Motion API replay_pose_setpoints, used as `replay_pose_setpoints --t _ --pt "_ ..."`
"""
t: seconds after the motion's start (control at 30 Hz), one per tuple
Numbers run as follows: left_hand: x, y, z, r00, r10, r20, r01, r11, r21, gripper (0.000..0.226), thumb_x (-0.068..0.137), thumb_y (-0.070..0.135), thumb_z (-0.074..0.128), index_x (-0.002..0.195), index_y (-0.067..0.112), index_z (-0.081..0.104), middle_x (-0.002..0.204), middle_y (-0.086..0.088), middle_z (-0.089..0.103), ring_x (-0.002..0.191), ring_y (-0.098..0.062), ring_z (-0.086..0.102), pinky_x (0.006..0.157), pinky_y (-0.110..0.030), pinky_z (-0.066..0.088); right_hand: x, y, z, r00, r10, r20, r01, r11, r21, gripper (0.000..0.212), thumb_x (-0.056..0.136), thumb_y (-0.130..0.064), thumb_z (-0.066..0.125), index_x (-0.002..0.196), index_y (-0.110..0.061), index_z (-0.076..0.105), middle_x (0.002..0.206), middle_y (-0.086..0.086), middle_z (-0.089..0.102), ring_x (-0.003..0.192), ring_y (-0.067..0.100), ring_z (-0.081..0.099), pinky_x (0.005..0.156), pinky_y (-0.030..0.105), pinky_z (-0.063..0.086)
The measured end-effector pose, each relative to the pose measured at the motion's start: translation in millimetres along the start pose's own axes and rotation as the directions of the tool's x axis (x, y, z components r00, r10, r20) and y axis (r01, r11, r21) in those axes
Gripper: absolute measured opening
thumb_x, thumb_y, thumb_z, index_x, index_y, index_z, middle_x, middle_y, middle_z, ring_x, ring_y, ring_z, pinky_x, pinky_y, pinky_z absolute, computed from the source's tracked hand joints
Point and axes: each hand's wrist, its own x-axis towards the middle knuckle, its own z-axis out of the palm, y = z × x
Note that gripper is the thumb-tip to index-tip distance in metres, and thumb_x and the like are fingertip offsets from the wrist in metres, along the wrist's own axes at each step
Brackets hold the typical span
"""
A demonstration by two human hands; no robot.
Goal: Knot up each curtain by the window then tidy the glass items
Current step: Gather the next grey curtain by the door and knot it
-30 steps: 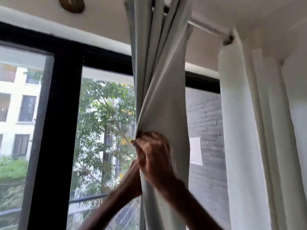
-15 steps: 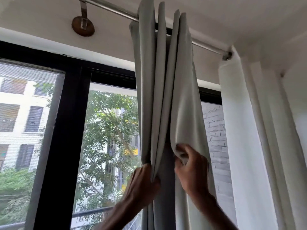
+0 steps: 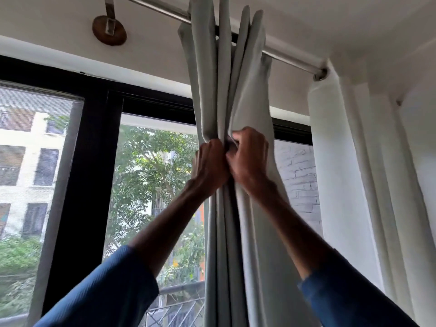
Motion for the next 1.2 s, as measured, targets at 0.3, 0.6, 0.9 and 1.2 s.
replay_pose_setpoints --t 0.3,0.6,0.9,1.2 --pt "-16 -5 -4 0.997 0.049 0.064 -0.053 0.996 0.065 0.022 0.084 0.013 0.060 0.095 -0.002 0.049 0.099 -0.029 0.060 0.091 -0.043 0.057 0.063 -0.036 0.035 -27 43 -38 0.976 0.109 0.187 -0.085 0.987 -0.134 0.019 0.078 -0.007 0.065 0.061 -0.008 0.056 0.062 0.012 0.056 0.062 0.036 0.058 0.054 0.032 0.022" --pt "-65 -2 6 0.955 -0.073 0.289 0.081 0.997 -0.016 0.027 0.079 0.021 0.069 0.079 0.010 0.045 0.080 -0.008 0.051 0.078 -0.027 0.049 0.058 -0.035 0.037 -109 27 -62 0.946 0.148 0.289 -0.162 0.987 0.023 0.023 0.078 0.001 0.062 0.061 -0.011 0.053 0.059 0.002 0.047 0.054 0.020 0.047 0.052 0.030 0.028" --pt "-87 10 6 0.935 -0.111 0.337 0.152 0.983 -0.099 0.029 0.090 0.012 0.048 0.067 0.014 0.031 0.070 -0.003 0.041 0.061 -0.010 0.032 0.051 -0.029 0.028 -153 15 -74 0.923 0.107 0.369 -0.152 0.984 0.096 0.026 0.075 0.004 0.073 0.090 -0.017 0.074 0.070 -0.005 0.056 0.061 0.014 0.057 0.052 0.035 0.055" --pt "-103 1 18 0.966 -0.165 0.197 0.180 0.982 -0.062 0.030 0.089 0.029 0.064 0.089 0.014 0.038 0.085 -0.001 0.042 0.094 -0.028 0.045 0.070 -0.034 0.032 -162 7 -88 0.892 0.079 0.445 -0.236 0.921 0.311 0.011 0.094 -0.006 0.062 0.091 -0.012 0.070 0.088 -0.004 0.064 0.081 0.009 0.065 0.059 0.026 0.058"
